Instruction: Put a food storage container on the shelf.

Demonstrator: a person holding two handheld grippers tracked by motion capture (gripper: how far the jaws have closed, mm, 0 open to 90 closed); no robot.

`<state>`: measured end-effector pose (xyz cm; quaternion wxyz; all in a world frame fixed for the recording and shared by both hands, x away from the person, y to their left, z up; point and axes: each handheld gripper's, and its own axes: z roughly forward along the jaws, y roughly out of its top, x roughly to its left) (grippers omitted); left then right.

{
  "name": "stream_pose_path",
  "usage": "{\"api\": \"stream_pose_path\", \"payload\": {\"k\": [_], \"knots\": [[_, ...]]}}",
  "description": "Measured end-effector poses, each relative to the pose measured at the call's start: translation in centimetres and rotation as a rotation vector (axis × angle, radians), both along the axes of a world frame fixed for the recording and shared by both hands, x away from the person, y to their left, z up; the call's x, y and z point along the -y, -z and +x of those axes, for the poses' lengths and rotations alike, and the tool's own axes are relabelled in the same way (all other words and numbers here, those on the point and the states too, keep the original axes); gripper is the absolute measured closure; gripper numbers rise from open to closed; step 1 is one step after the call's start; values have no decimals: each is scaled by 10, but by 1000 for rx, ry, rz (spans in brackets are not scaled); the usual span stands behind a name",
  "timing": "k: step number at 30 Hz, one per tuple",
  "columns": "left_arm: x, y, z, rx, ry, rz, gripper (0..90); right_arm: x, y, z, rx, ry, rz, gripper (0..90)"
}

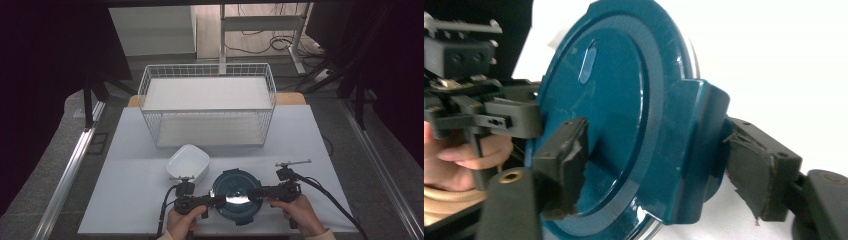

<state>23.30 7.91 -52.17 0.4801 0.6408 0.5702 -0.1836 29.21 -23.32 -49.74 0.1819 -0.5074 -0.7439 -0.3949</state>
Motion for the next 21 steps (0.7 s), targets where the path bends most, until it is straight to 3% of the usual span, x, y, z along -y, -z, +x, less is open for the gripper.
{"api": "stream_pose_path", "payload": {"k": [9,13,21], "knots": [[-2,-8,-3,14,-2,3,402,4,-10,-4,43,20,34,389],[-2,-15,-5,50,-2,22,422,6,-14,-6,65,13,39,401],[-6,-23,-4,84,-8,13,430,3,-22,-10,122,-8,36,403]]}}
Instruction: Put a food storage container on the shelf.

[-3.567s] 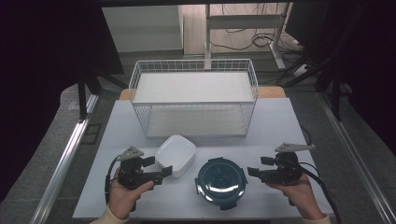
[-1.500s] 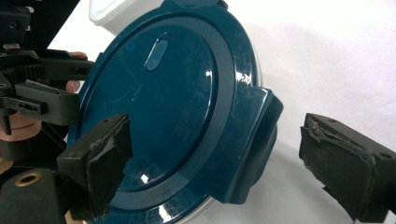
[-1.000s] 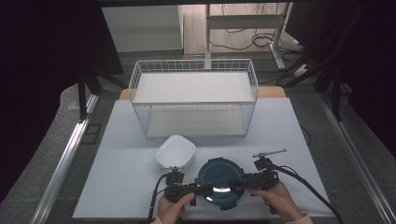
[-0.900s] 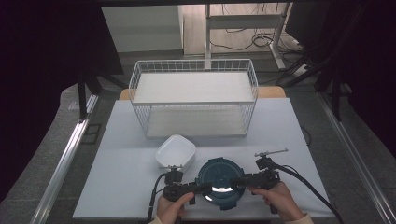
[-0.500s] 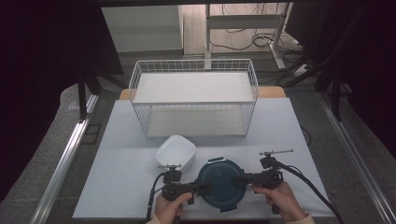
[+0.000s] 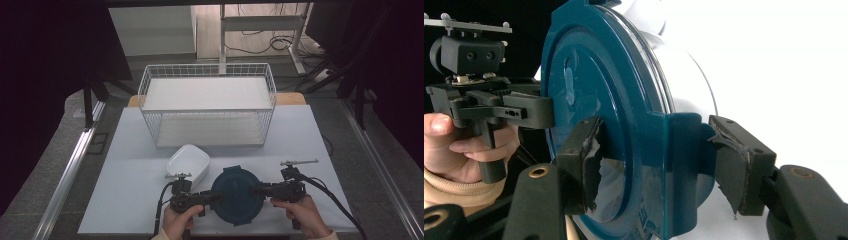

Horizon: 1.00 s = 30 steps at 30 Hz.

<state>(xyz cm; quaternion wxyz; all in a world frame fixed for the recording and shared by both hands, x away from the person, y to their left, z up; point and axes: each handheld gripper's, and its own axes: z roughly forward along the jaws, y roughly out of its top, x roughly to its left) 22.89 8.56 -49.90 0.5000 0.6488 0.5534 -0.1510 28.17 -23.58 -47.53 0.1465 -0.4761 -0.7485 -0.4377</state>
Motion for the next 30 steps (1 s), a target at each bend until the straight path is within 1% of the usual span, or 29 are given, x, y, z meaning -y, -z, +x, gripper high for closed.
{"api": "stream_pose_path", "payload": {"k": [3,8,11,13,17,23,25,30], "knots": [[-1,-5,-1,29,7,6,433,1,-5,-1,17,-3,4,405],[-3,-16,-3,82,11,17,433,-2,-16,-4,65,-10,4,406],[-5,-23,-1,103,16,22,433,-4,-23,-3,87,-17,5,406],[-6,-26,1,109,20,21,432,-5,-27,-3,99,-18,3,406],[-9,-33,6,125,34,31,430,-8,-35,-1,119,-17,-1,407],[-14,-47,17,143,49,42,429,-11,-47,5,142,-8,10,410],[-15,-50,21,144,55,44,426,-12,-49,7,150,-7,11,412],[-19,-57,32,133,61,29,426,-14,-57,14,157,5,20,417]]}}
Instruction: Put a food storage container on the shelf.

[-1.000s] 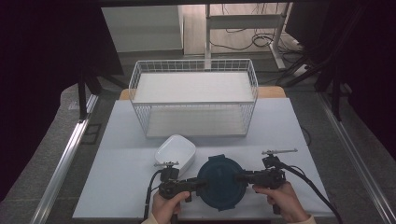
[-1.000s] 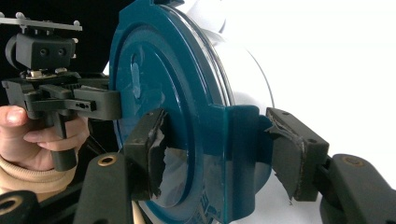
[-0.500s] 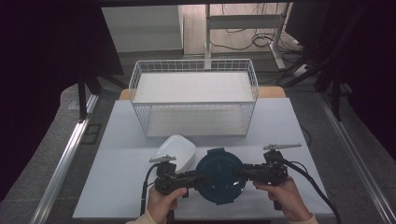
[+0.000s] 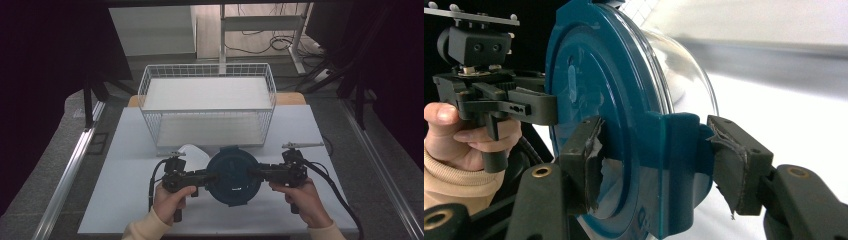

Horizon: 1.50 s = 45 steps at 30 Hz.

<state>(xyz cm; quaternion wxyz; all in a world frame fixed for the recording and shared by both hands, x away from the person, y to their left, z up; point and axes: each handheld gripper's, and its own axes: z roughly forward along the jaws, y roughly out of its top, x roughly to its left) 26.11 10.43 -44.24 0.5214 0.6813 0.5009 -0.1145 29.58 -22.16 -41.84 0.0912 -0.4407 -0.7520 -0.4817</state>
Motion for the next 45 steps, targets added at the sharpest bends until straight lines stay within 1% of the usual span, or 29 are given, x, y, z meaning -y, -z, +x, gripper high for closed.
{"api": "stream_pose_path", "payload": {"k": [7,14,18,21,25,28,31,36,40,42,45], "knots": [[-4,-17,12,23,7,9,424,-4,-15,10,22,5,2,417],[-9,-34,20,52,5,14,424,-9,-32,18,48,4,6,418],[-14,-42,25,62,6,12,425,-13,-41,22,63,0,5,418],[-18,-47,29,74,9,21,425,-17,-46,26,68,-2,6,418],[-22,-54,35,72,8,13,426,-21,-54,32,74,-1,7,418],[-27,-62,40,78,13,7,430,-24,-60,36,85,1,11,419],[-29,-70,45,85,11,10,430,-27,-67,41,91,2,15,419],[-34,-76,52,79,8,0,429,-33,-77,47,96,5,10,419],[-37,-84,57,86,3,10,427,-36,-83,54,96,2,12,418],[-38,-88,60,91,3,8,427,-37,-86,56,96,2,14,418],[-40,-92,65,94,4,-1,427,-40,-93,60,108,7,11,418]]}}
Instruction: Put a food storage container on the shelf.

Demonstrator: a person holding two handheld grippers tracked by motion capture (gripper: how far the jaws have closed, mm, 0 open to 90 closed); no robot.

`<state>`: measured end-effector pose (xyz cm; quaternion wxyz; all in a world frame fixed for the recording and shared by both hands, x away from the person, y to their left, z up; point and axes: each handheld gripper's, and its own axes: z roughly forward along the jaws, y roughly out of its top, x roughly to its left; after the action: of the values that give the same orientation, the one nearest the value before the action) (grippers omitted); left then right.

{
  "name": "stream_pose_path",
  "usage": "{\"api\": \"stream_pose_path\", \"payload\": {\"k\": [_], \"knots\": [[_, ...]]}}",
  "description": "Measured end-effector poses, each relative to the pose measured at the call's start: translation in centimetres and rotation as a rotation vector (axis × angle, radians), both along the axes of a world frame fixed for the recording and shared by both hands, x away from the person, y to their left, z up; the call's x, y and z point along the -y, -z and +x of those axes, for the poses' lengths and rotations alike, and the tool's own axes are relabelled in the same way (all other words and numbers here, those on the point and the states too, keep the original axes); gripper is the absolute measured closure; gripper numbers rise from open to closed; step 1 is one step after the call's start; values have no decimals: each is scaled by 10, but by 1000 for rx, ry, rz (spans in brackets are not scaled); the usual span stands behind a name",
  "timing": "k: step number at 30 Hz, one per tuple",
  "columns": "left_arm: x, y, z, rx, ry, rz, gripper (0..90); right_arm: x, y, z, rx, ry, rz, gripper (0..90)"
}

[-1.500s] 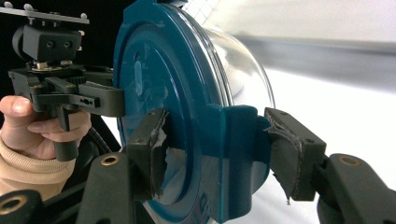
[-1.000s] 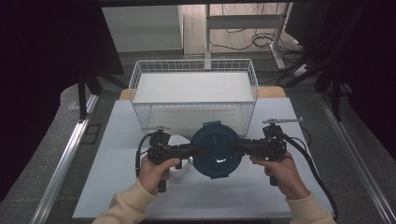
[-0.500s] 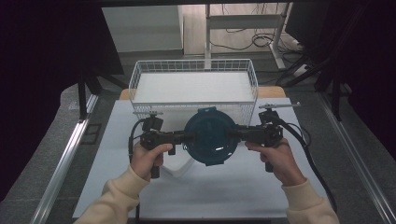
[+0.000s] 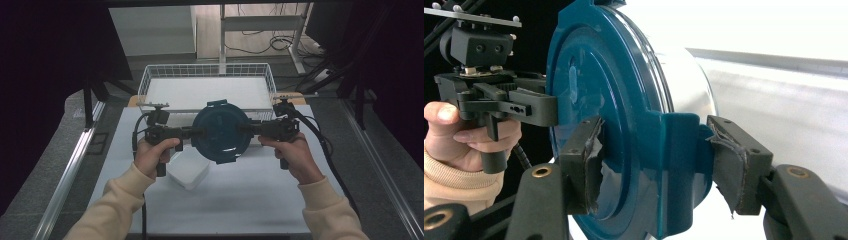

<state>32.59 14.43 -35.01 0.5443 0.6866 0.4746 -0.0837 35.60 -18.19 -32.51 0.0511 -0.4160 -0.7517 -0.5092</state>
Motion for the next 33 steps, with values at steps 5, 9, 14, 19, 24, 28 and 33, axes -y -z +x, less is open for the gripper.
{"api": "stream_pose_path", "payload": {"k": [5,9,14,19,24,28,33], "knots": [[-3,-11,7,14,2,11,428,-2,-9,6,5,-2,0,418],[-5,-19,12,17,5,22,428,-4,-14,11,1,-3,7,418],[-8,-31,21,32,11,37,429,-6,-20,17,6,-1,17,418],[-9,-41,29,37,15,44,428,-8,-28,24,8,0,21,418],[-11,-47,38,39,22,43,429,-10,-36,31,6,5,20,418],[-14,-54,44,46,22,41,430,-12,-41,37,9,5,21,418],[-18,-61,53,44,22,44,430,-16,-47,44,3,6,23,418]]}}
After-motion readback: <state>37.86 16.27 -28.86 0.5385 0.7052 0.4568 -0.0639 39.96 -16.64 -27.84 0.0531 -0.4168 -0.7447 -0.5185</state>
